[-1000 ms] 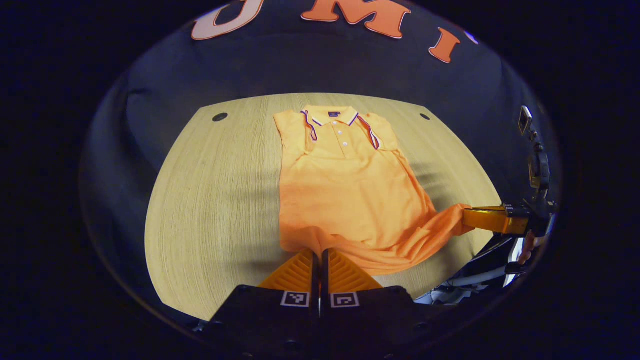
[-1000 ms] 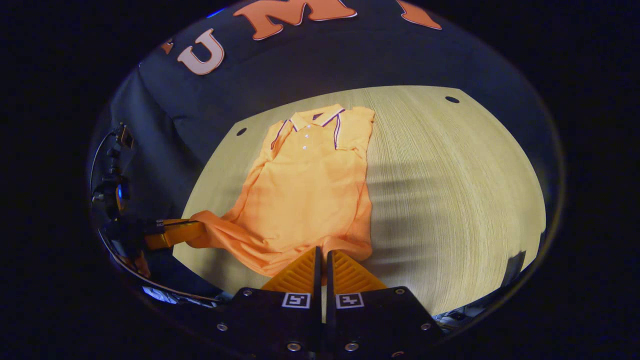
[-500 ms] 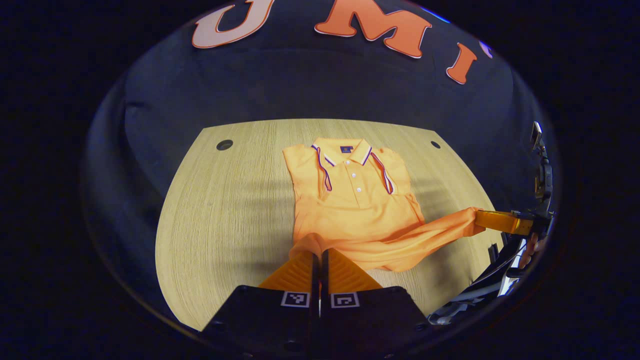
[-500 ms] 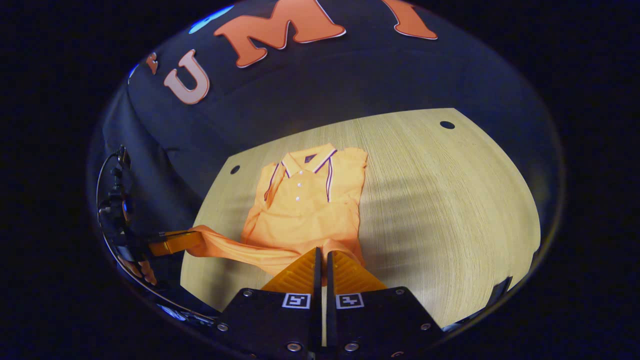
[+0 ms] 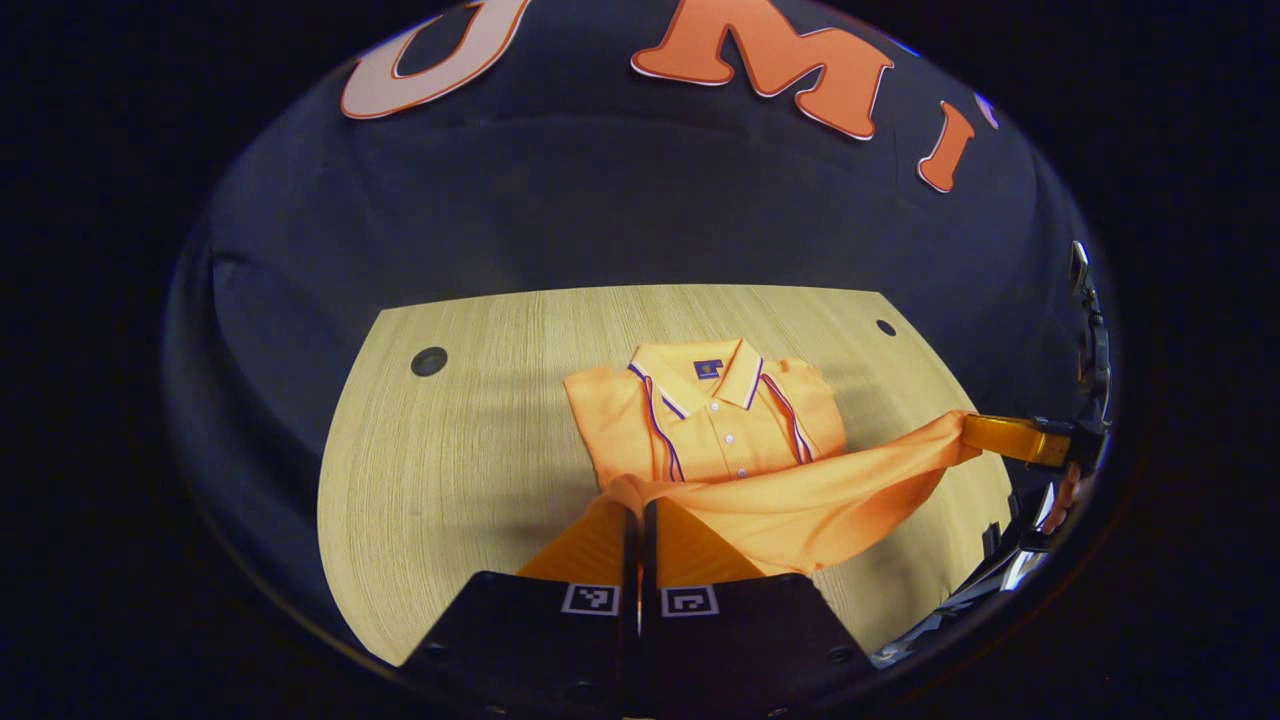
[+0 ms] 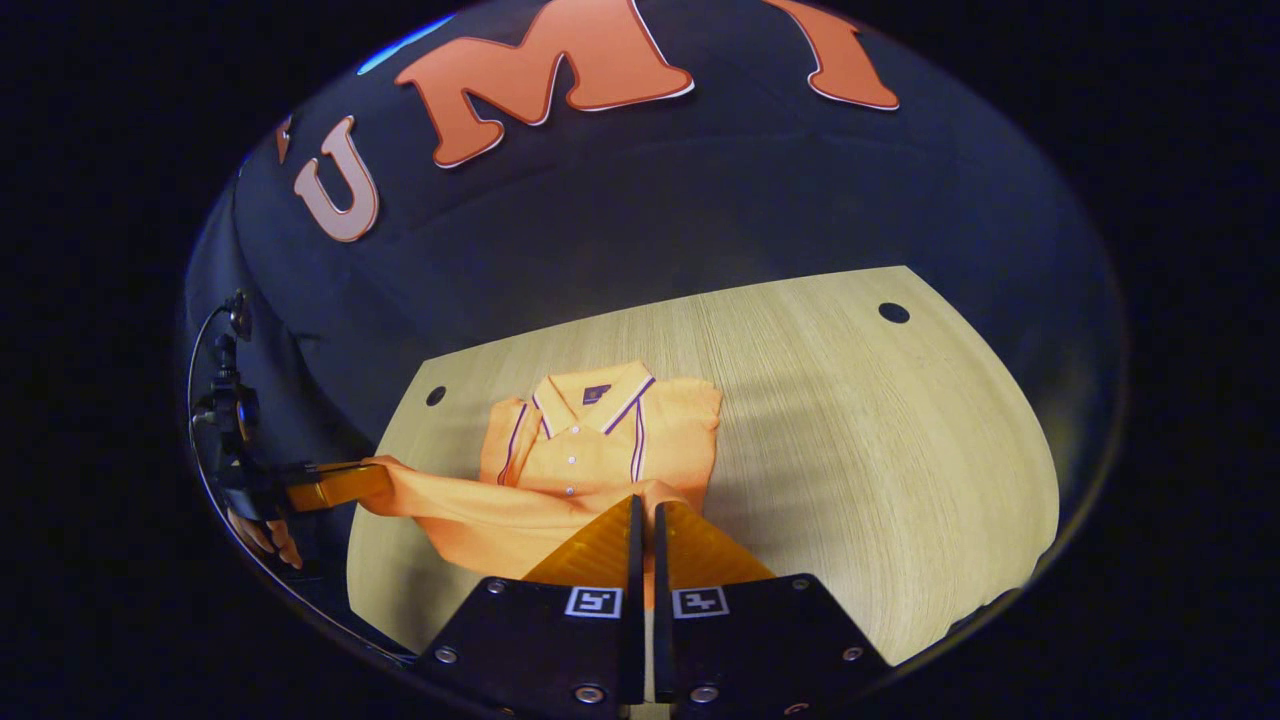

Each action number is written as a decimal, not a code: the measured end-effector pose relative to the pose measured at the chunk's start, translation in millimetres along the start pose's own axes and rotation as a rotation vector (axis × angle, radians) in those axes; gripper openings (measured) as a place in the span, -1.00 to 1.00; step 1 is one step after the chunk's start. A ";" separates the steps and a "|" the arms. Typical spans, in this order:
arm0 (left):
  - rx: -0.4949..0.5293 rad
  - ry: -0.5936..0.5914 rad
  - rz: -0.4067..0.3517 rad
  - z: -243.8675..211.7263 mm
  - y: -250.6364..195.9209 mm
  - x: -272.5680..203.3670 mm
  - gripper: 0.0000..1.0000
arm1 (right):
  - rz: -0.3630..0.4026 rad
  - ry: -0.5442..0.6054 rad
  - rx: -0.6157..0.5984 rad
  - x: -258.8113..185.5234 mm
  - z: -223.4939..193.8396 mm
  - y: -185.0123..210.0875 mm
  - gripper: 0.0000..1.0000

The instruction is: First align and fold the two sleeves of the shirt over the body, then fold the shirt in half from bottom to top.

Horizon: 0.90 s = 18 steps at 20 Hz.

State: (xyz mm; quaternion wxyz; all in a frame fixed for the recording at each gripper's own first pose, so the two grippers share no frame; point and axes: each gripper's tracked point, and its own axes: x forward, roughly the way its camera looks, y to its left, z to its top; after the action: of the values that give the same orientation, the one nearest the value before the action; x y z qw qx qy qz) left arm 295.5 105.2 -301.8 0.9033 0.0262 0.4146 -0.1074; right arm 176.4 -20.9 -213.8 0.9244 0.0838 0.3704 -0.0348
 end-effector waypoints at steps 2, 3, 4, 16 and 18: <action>-0.003 0.002 -0.005 10.8 3.9 11.9 -0.98 | -0.019 0.003 -0.003 14.8 12.4 -1.6 -0.92; -0.007 0.004 -0.008 19.3 6.7 18.7 -0.98 | -0.033 -0.003 -0.008 21.7 21.1 -3.7 -0.92; -0.011 0.001 -0.013 26.4 10.3 29.0 -0.98 | -0.049 -0.006 -0.018 30.0 29.2 -6.6 -0.92; 0.067 0.033 -0.036 75.0 23.9 136.2 -0.99 | -0.158 0.023 -0.017 124.4 66.5 -24.0 -0.93; 0.094 0.031 -0.012 82.4 28.8 154.2 -0.99 | -0.173 0.019 -0.022 132.2 71.6 -29.8 -0.93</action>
State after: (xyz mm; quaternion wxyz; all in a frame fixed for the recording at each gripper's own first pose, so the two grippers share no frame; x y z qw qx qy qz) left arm 460.6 95.5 -365.4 0.8938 0.0677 0.4233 -0.1320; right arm 316.8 -63.4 -258.1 0.9152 0.0414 0.3855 -0.1094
